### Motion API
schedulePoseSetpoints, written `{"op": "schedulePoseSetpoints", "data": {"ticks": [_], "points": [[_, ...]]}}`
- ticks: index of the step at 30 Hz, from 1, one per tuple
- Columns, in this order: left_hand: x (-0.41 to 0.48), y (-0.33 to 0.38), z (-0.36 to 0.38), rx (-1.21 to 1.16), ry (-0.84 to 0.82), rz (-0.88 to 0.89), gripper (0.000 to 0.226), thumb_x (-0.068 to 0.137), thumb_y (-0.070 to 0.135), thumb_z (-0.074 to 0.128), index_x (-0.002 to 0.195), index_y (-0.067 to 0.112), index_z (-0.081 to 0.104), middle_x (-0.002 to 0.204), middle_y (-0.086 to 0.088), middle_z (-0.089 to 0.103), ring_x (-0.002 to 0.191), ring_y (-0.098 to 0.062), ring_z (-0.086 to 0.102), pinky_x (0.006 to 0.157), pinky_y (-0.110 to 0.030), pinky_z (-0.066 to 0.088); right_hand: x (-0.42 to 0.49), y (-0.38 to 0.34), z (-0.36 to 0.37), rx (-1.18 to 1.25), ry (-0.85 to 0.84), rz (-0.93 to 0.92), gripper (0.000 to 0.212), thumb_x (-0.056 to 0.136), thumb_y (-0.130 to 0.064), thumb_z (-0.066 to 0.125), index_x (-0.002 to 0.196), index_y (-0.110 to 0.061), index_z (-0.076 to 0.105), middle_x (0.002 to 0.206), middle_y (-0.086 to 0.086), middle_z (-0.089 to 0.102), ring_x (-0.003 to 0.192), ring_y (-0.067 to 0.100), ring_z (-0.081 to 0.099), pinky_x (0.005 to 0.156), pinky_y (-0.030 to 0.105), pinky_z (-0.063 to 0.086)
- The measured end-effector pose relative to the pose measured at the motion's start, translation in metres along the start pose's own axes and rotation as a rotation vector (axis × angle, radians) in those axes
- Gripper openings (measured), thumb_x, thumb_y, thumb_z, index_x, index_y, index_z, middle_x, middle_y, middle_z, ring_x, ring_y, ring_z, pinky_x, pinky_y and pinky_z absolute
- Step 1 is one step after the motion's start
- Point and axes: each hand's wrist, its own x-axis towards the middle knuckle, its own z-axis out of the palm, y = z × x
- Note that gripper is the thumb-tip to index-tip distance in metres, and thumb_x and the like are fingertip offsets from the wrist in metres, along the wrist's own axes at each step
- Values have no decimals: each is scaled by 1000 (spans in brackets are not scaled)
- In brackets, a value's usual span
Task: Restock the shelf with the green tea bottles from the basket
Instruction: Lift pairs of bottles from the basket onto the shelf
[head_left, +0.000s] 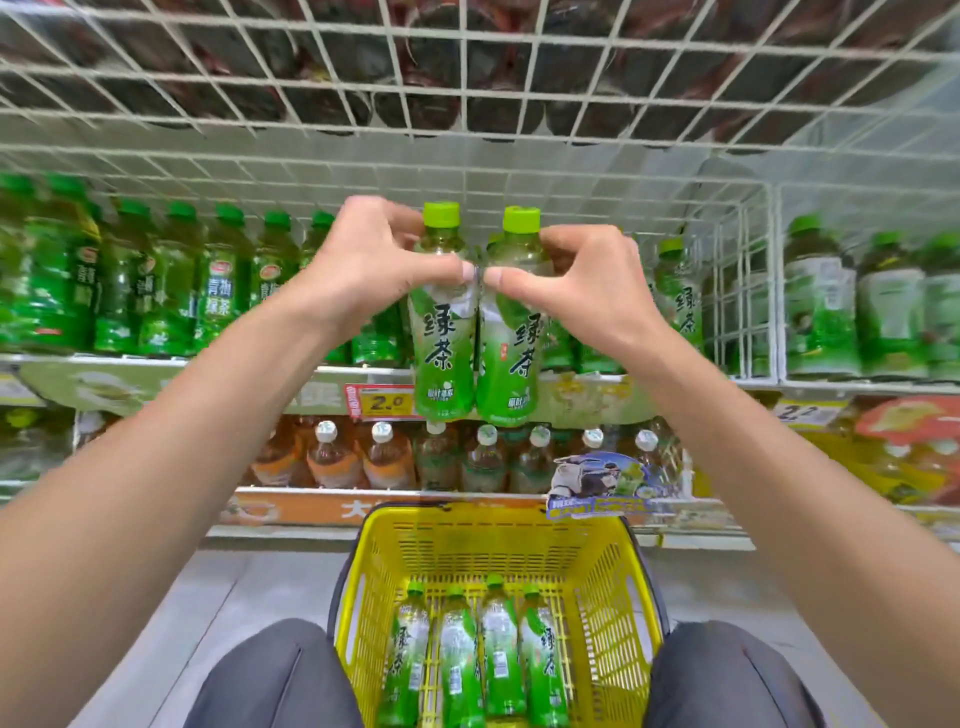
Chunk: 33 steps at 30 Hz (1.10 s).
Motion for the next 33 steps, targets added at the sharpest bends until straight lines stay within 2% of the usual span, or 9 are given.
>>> {"op": "schedulePoseSetpoints", "data": {"ticks": [3,7,9,12,18,20,23,30,33], "points": [[23,13,-2,2,78,-13,38,63,36,92,80,13,67,85,3,60,74,-8,56,69,-23,42,24,-2,1,20,66,25,43,77,-51,82,54,-30,53,41,-17,41,46,1,37,49,19,28],[49,6,-3,51,120,-54,66,49,49,90,94,4,73,79,4,65,66,-8,54,59,-24,40,54,13,20,39,56,152,55,69,-67,78,98,-21,78,80,-14,72,71,-4,61,69,17,50],[57,-3,-2,69,131,-90,78,39,54,89,99,7,74,85,3,72,74,-11,65,70,-27,51,61,19,31,24,28,197,84,62,-76,76,123,-18,73,116,-3,74,107,9,68,96,31,55],[64,-17,-2,18,117,-124,93,31,55,91,109,8,74,96,-2,77,90,-17,74,91,-36,58,69,24,39,43,-2,268,89,66,-68,81,135,-14,65,137,3,65,128,18,58,110,39,46],[71,-28,-5,-26,9,-160,95,42,54,98,122,12,68,106,-1,74,100,-17,71,94,-35,57,72,36,49,7,-54,298,103,52,-84,73,135,-24,63,129,-6,69,123,20,61,107,41,50],[73,-27,-8,-19,-61,-190,75,56,39,98,121,15,66,110,0,70,100,-13,68,89,-34,58,69,39,47,-12,-120,300,106,56,-75,81,145,-25,53,141,-4,62,132,22,55,112,43,45],[75,-26,-13,-14,-130,-222,93,56,37,98,138,15,58,124,-2,65,106,-15,66,83,-37,62,69,47,43,31,-193,318,107,65,-57,89,154,-27,40,152,-1,51,138,20,47,115,38,40],[87,-35,-8,70,-16,-186,96,46,50,96,130,15,64,111,-10,74,91,-21,73,64,-30,61,73,46,60,127,-85,368,79,70,-50,89,135,-20,56,123,-3,67,113,20,63,99,35,51],[93,-46,-3,84,51,-212,74,56,36,98,119,15,65,113,-11,72,89,-24,72,63,-31,59,77,44,67,144,-141,387,78,77,-47,85,139,-16,52,121,-2,62,116,21,61,93,27,45]]}}
